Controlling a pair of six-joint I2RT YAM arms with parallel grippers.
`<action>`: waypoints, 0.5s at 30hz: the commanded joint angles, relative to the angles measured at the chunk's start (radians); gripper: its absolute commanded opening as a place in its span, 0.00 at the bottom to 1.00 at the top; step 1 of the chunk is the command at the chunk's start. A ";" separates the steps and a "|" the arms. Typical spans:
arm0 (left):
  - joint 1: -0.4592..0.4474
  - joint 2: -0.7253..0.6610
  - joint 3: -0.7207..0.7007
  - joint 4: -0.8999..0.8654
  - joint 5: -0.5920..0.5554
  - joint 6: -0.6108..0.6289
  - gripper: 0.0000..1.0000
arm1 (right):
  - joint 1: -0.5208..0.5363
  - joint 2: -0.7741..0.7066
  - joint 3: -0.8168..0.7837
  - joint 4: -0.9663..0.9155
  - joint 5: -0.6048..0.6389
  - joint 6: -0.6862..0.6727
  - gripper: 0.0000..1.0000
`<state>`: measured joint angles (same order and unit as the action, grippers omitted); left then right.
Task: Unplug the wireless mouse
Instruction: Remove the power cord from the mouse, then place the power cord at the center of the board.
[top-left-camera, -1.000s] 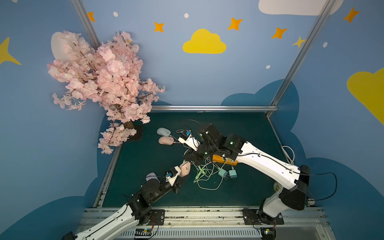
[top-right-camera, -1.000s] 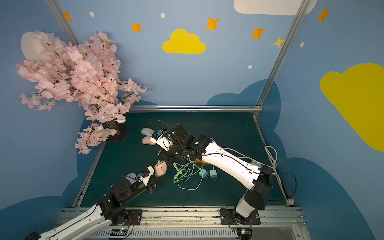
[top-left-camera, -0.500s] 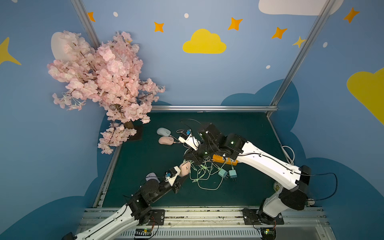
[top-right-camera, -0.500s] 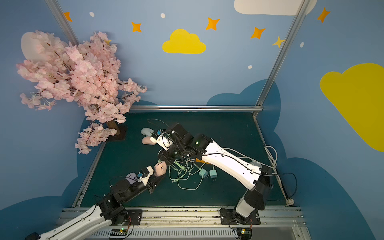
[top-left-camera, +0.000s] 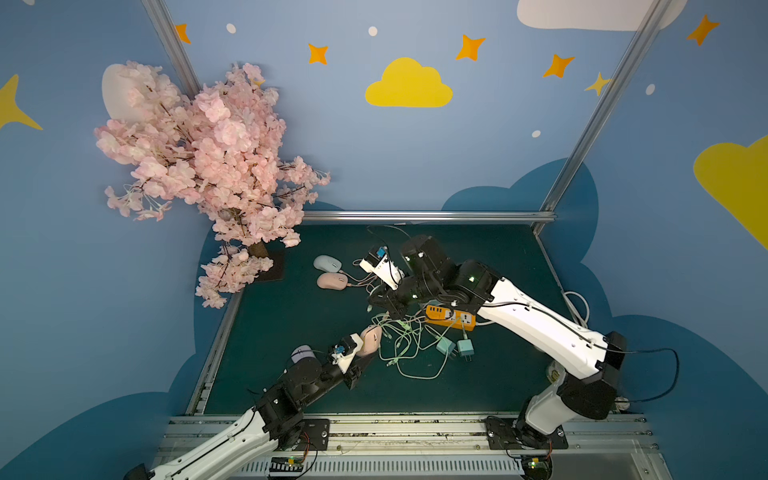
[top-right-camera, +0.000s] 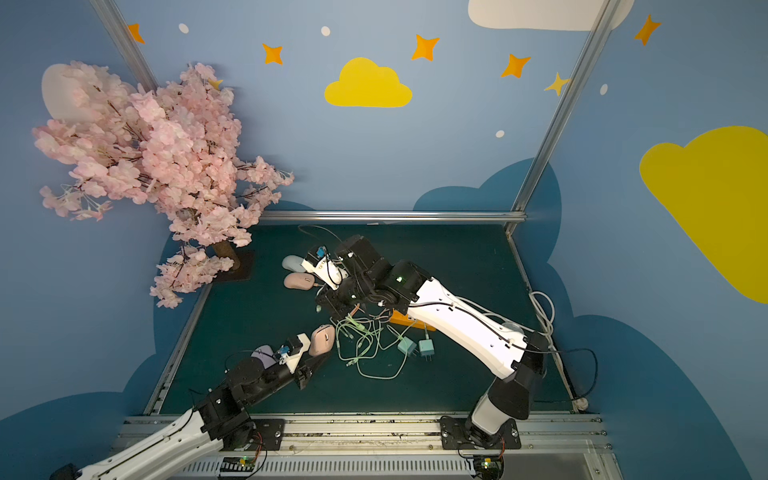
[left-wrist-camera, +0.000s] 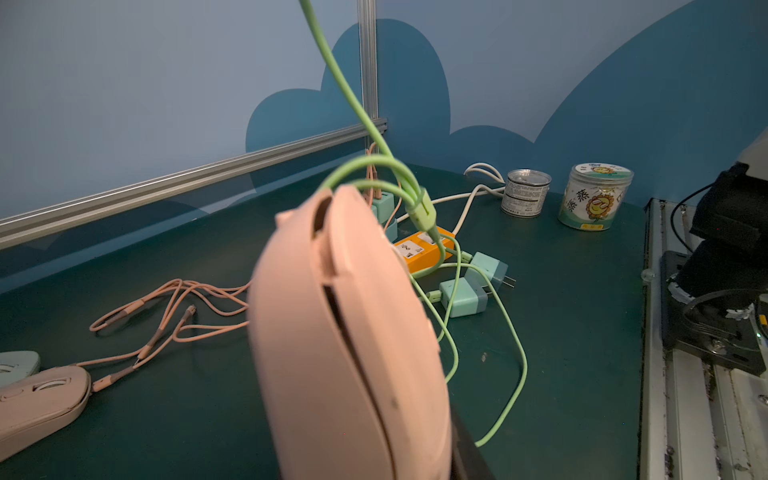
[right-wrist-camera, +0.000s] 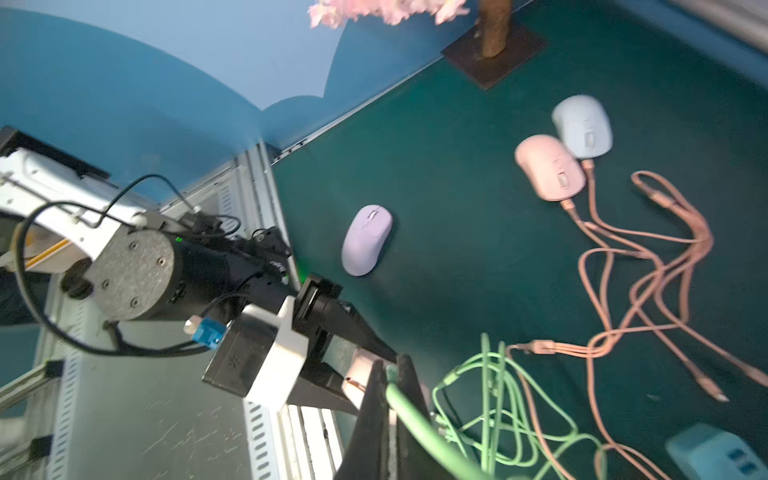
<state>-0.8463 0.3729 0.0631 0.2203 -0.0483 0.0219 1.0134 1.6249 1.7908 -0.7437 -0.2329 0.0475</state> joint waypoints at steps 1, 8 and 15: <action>0.001 -0.007 0.003 -0.001 0.006 0.000 0.25 | 0.006 0.013 0.082 -0.087 0.116 -0.045 0.00; 0.003 -0.038 -0.001 -0.007 -0.017 -0.015 0.27 | -0.022 0.028 0.006 0.008 -0.041 -0.055 0.00; 0.005 -0.131 0.001 -0.060 -0.006 -0.008 0.25 | -0.072 0.173 -0.041 0.137 -0.297 0.039 0.00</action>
<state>-0.8444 0.2813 0.0631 0.1802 -0.0597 0.0147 0.9436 1.7401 1.7664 -0.6674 -0.4183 0.0452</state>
